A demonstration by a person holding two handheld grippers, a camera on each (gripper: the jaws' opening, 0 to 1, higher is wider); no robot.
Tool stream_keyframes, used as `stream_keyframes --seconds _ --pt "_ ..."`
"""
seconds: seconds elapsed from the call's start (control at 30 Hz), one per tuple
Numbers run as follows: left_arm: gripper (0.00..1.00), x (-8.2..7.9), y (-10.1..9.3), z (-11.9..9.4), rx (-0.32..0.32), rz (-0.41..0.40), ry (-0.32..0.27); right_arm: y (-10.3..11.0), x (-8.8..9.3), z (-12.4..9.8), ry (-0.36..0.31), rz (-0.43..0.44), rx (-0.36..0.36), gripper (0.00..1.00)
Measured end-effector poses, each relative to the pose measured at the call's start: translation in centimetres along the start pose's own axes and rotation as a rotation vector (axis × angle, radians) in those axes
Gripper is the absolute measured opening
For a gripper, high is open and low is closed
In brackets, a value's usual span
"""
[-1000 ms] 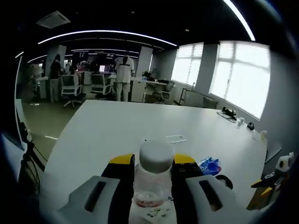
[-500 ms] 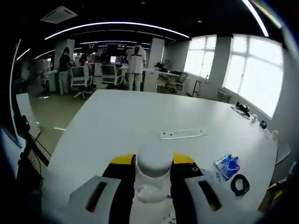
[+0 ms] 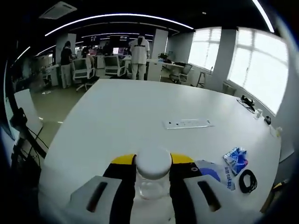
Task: Arrange the tabletop items into an orderly group along one side of the table until the central work area is clear of visible clutter.
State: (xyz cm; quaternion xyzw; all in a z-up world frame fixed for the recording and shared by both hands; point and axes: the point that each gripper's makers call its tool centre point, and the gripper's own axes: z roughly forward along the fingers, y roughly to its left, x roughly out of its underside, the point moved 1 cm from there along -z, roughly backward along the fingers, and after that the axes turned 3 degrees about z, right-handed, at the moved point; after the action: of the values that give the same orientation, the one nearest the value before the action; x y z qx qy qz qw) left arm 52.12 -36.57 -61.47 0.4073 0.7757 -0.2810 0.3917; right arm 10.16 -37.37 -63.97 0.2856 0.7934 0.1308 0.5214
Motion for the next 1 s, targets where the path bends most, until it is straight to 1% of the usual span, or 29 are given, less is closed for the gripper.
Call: stream_keyframes --seconds 0.3,0.57,0.7,0.77,0.9,1.0 --pt "0.23 0.3 0.8 -0.4 -0.022 0.021 0.012 -0.3 0.2 0.1 0.008 0.002 0.000 0.46" --pt "0.23 0.4 1.2 -0.9 -0.033 0.048 0.019 0.0 0.4 0.5 0.018 0.003 -0.013 0.46" --pt "0.23 0.5 1.1 -1.1 -0.030 0.061 0.022 0.2 0.5 0.7 0.024 0.002 -0.022 0.46" --pt "0.23 0.6 0.6 -1.2 -0.027 0.080 0.025 0.2 0.5 0.8 0.026 0.002 -0.025 0.46" --pt "0.24 0.8 0.2 -1.4 -0.041 0.094 0.016 0.4 0.7 1.1 0.038 -0.006 -0.029 0.45" --pt "0.24 0.9 -0.3 -1.4 -0.044 0.108 0.012 0.9 0.3 1.1 0.027 -0.007 -0.043 0.46"
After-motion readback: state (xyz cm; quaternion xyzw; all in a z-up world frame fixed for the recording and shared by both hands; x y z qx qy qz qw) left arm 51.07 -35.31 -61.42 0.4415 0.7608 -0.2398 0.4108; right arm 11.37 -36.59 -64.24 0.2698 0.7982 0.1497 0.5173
